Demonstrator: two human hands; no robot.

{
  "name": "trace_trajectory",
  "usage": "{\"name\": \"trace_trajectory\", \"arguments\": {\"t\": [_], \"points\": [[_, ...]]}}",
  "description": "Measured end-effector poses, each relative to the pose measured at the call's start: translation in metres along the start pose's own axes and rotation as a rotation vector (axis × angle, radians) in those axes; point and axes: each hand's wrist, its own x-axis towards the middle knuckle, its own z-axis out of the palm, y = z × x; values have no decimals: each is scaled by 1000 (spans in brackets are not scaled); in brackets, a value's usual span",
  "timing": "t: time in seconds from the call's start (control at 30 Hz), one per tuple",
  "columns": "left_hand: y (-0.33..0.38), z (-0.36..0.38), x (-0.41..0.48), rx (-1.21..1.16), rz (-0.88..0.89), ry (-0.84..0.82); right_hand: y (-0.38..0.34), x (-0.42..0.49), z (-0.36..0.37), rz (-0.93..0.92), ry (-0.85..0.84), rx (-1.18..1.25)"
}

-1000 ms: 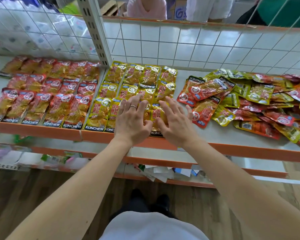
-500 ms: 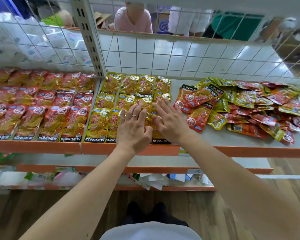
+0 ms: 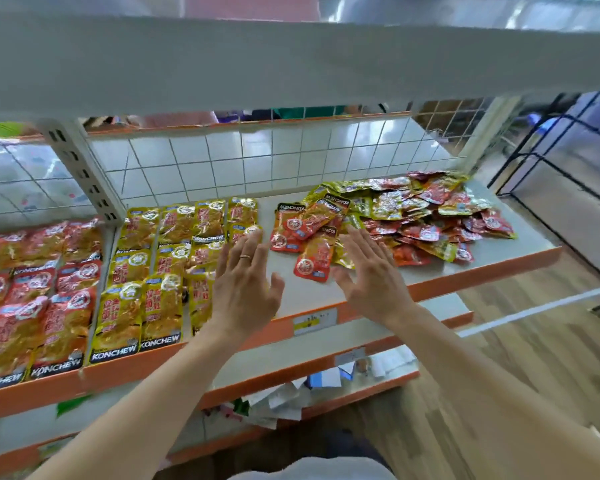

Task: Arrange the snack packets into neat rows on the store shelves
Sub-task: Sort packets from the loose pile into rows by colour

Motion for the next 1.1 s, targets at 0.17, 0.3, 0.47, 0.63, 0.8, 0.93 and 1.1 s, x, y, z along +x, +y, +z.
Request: {"name": "trace_trajectory", "arguments": {"t": [0.17, 0.3, 0.47, 0.63, 0.8, 0.93, 1.1], "points": [[22, 27, 38, 58, 1, -208, 24, 15, -5, 9, -56, -68], [34, 48, 72, 125, -77, -280, 23, 35, 11, -98, -177, -170], [39, 61, 96, 148, -184, -350, 19, 57, 28, -235, -277, -203], [46, 76, 96, 78, -213, -287, 48, 63, 27, -245, -208, -137], [78, 96, 94, -3, -225, -184, 86, 58, 15, -255, -157, -94], [102, 106, 98, -102, -201, -138, 114, 51, 3, -267, -104, -93], [121, 112, 101, -204, -133, -39, 139, 49, -18, -300, -91, -25]]}}
